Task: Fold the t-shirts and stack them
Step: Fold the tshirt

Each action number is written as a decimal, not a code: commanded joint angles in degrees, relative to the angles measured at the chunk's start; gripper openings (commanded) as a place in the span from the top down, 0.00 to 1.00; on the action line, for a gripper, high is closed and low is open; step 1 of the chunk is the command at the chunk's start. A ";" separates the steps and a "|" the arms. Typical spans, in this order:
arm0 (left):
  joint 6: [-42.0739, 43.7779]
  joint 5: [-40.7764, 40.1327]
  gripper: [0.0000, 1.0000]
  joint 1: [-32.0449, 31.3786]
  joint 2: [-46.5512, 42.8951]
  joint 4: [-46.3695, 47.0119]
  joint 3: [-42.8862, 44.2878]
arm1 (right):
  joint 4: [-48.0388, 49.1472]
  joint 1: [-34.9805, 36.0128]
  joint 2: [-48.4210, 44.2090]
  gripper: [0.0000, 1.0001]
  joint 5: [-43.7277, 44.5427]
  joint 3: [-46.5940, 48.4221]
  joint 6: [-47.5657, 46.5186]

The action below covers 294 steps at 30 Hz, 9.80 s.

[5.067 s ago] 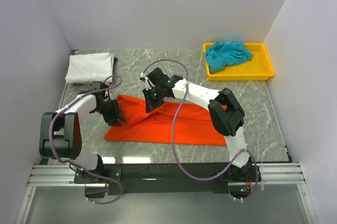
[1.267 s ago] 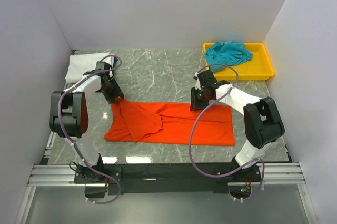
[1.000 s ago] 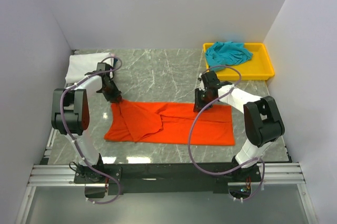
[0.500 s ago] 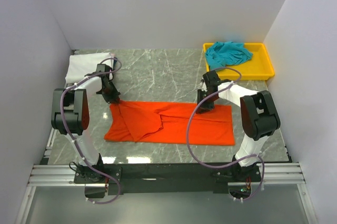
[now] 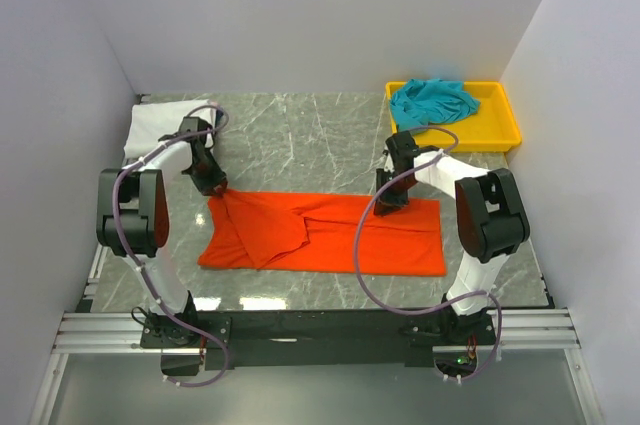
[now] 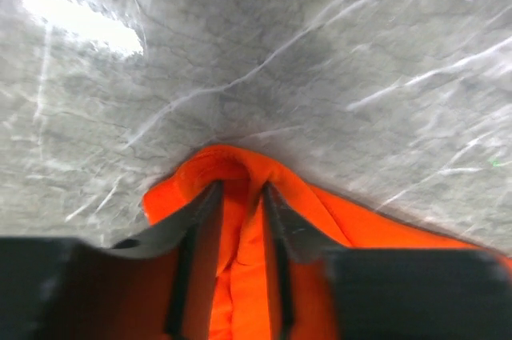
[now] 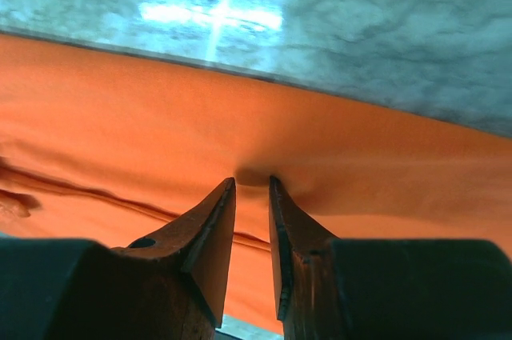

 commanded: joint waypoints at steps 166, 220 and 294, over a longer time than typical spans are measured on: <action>-12.63 7.92 0.41 -29.06 -32.75 10.41 -28.04 | -6.92 25.60 -16.50 0.59 -2.91 -13.07 13.32; -18.87 13.91 0.65 -33.90 -34.51 9.72 -42.65 | -1.20 27.28 -10.07 0.80 -7.05 -17.12 12.00; -6.40 1.16 1.00 -28.99 -22.49 3.73 -11.54 | -16.50 23.32 -4.72 1.00 10.26 15.75 11.38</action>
